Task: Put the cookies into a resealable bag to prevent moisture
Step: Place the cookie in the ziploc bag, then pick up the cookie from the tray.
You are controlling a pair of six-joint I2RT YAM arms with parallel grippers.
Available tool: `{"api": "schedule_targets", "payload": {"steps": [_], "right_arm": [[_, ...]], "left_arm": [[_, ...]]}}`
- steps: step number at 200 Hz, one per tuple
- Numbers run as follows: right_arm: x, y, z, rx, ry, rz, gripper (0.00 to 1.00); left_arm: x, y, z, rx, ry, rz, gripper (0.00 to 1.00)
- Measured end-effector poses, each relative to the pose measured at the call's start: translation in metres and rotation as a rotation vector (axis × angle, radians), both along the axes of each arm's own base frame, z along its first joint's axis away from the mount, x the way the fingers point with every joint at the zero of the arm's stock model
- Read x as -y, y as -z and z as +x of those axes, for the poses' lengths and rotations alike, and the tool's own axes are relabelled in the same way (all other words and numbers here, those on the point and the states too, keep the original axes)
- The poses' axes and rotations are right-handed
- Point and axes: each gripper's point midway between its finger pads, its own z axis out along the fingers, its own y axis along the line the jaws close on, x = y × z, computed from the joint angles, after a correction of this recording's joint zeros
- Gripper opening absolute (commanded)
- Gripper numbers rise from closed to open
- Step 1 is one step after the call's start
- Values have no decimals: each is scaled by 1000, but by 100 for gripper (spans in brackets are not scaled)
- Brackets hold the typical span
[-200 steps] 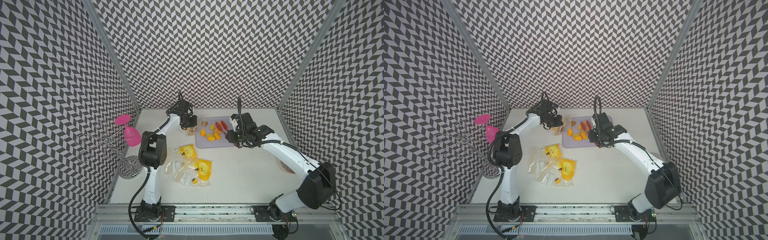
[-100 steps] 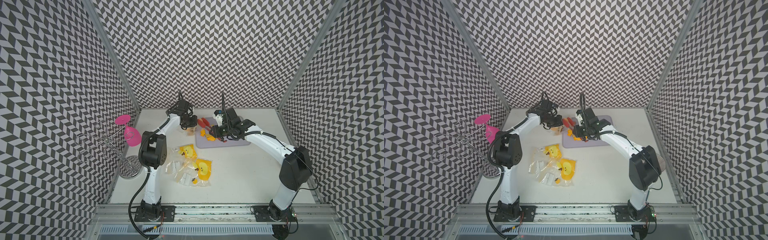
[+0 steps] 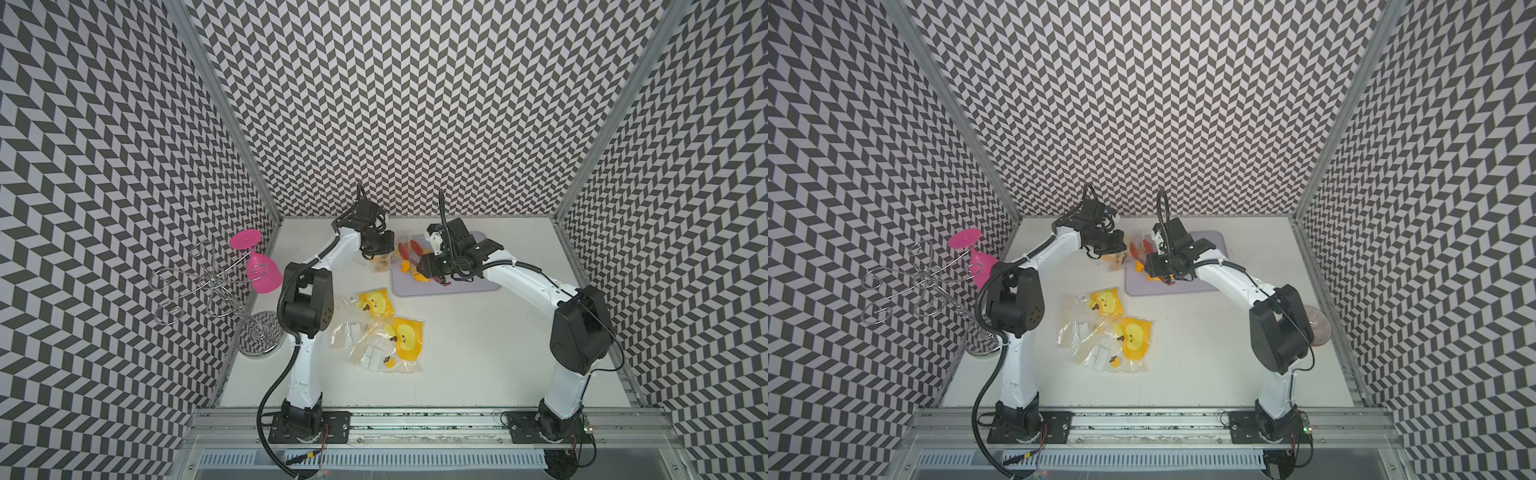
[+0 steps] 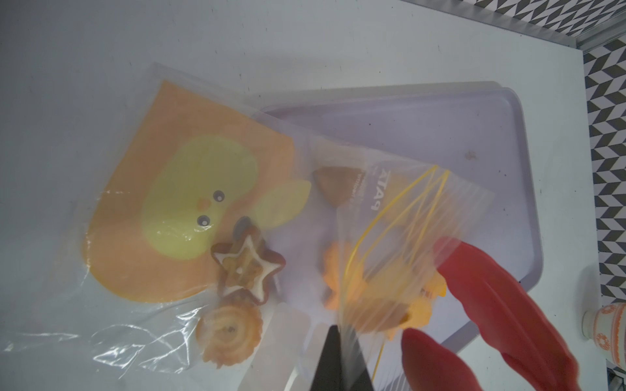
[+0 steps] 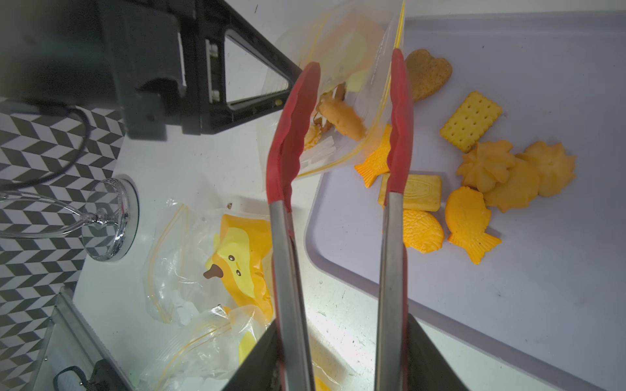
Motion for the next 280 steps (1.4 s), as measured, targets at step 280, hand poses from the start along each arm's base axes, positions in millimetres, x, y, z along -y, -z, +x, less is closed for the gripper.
{"api": "schedule_targets", "payload": {"steps": [280], "right_arm": [[68, 58, -75, -130, 2, -177, 51]], "left_arm": [[-4, 0, 2, 2, -9, 0, 0]]}}
